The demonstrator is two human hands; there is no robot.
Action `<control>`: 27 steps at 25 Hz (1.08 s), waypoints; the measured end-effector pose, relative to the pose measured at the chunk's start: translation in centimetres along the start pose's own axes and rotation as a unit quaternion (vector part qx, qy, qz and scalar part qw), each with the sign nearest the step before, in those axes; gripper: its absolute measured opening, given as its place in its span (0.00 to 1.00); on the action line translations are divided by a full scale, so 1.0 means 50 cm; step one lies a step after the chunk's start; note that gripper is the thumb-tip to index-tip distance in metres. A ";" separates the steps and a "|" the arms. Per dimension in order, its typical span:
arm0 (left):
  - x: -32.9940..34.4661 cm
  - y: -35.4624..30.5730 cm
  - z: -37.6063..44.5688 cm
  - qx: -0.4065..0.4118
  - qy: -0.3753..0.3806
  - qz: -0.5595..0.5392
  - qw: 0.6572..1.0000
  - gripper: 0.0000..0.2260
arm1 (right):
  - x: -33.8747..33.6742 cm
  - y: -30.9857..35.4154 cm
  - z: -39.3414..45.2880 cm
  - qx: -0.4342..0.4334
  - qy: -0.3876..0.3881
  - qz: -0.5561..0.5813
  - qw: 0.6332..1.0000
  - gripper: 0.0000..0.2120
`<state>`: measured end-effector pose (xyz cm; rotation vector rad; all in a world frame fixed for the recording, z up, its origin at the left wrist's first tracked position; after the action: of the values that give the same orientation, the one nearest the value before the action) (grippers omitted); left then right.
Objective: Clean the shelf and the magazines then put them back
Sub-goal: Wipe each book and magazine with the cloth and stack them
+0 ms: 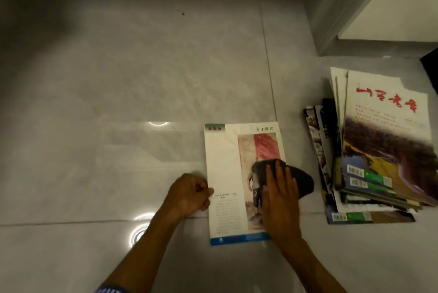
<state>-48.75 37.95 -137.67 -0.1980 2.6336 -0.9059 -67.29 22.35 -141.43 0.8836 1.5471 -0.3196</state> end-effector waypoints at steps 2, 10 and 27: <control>0.004 0.004 -0.004 -0.007 -0.003 0.006 1.000 0.10 | 0.049 0.101 -0.071 -0.022 0.019 -0.043 0.999 0.30; 0.052 0.021 -0.017 0.000 -0.048 0.084 0.995 0.10 | 0.022 -0.046 -0.175 -0.085 0.078 -0.041 0.992 0.26; 0.095 -0.232 -0.193 0.263 -0.053 -0.297 0.916 0.11 | -0.337 0.194 0.016 0.064 0.044 0.620 0.781 0.15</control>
<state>-56.52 33.19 -124.74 -0.9024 2.1382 -1.6982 -61.03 22.49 -123.03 1.8315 0.7343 0.5976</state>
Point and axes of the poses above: each hand's wrist, its own z-axis towards the middle knuckle, its own x-axis out of the palm, y = z × x, the point moved 2 cm from there along z, towards the middle knuckle, and after that the axes turned 11 degrees about y, right-handed, at the moved point
